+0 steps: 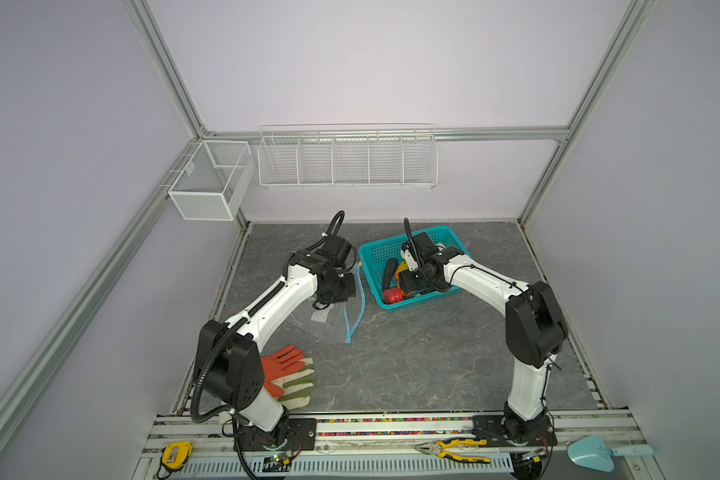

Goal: Place the food in the zip-top bag and seal the zipper
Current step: 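Lower the right gripper onto the orange fruit in the basket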

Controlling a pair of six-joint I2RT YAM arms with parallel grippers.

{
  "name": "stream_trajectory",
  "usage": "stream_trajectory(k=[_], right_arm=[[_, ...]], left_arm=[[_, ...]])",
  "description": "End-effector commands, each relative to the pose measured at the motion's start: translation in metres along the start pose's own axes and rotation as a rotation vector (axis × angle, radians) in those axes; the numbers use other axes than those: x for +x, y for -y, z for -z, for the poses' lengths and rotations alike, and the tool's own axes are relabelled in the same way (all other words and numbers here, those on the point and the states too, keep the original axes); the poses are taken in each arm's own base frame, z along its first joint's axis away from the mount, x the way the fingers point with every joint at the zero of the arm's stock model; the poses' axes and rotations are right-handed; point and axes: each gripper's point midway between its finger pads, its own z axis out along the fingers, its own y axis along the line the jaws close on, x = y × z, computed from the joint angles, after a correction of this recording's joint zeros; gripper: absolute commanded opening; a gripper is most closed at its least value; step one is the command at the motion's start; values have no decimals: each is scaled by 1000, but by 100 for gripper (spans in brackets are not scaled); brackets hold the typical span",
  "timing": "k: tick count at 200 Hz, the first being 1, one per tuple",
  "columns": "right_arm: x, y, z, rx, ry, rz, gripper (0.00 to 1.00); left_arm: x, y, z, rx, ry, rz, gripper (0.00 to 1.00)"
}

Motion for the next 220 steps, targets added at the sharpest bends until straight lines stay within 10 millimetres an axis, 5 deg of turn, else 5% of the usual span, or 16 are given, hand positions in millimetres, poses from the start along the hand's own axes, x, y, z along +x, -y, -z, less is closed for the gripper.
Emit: stream_trajectory(k=[1, 154, 220], right_arm=[[0, -4, -3, -17, -22, 20, 65], [-1, 1, -49, 11, -79, 10, 65], [-5, -3, -51, -7, -64, 9, 60]], left_arm=[[-4, 2, 0, 6, 1, 10, 0], [-3, 2, -2, 14, -1, -2, 0], [-2, 1, -5, 4, -7, 0, 0]])
